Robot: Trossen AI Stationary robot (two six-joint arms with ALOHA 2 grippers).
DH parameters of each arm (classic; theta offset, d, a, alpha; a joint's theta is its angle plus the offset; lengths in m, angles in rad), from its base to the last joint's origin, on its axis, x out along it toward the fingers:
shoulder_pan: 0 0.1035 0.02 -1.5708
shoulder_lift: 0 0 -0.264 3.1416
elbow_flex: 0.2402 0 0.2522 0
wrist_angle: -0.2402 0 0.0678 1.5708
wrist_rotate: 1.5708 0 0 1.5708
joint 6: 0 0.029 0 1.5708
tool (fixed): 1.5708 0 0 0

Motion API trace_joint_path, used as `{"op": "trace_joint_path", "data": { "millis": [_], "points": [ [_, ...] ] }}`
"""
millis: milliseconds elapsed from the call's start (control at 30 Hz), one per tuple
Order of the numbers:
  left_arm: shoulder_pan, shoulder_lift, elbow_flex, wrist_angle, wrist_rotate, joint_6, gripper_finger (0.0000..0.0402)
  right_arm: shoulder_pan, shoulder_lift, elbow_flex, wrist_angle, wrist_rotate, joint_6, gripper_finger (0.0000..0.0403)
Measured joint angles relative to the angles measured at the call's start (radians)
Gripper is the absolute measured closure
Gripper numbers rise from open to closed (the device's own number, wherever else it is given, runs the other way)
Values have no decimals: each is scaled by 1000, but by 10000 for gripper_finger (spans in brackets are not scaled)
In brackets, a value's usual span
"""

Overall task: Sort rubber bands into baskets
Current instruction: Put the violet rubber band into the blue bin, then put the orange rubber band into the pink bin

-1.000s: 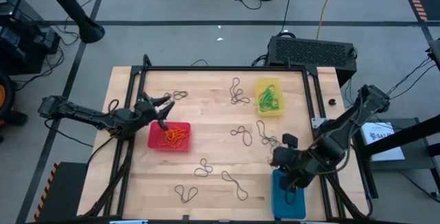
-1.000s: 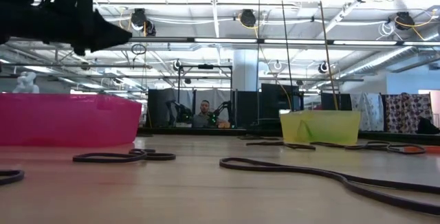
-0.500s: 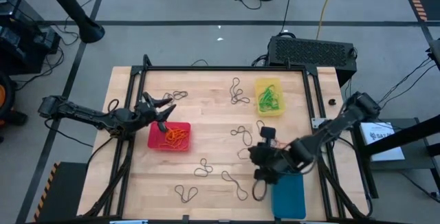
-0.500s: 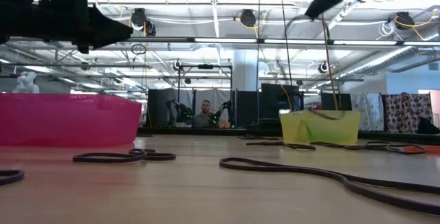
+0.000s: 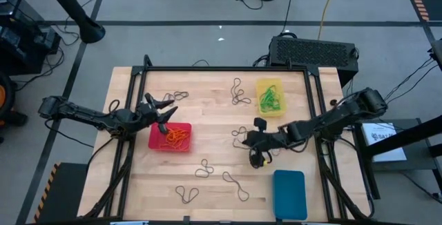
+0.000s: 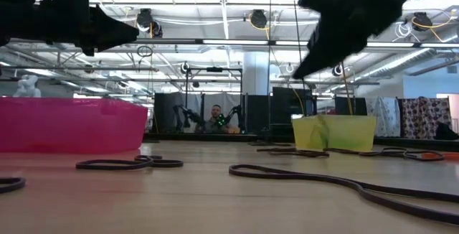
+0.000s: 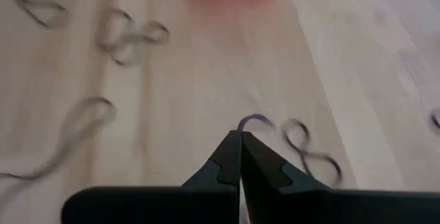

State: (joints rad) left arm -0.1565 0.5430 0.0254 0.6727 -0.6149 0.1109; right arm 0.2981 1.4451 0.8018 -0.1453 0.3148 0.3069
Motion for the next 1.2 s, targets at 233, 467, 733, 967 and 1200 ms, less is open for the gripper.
{"op": "trace_joint_path", "data": {
  "millis": [233,467,733,967,1200],
  "points": [
    [0,5,0,10,48,-26,247,-58,-10,-2,-77,-16,24,395],
    [0,34,0,10,47,-26,247,-100,-37,34,-87,-188,-63,330],
    [1,56,0,7,32,8,247,-121,-62,150,-453,-201,56,247],
    [23,78,0,2,28,57,247,-15,-82,147,-965,-292,567,227],
    [82,101,0,-4,30,56,247,101,-83,93,-961,-294,748,237]
  ]
}}
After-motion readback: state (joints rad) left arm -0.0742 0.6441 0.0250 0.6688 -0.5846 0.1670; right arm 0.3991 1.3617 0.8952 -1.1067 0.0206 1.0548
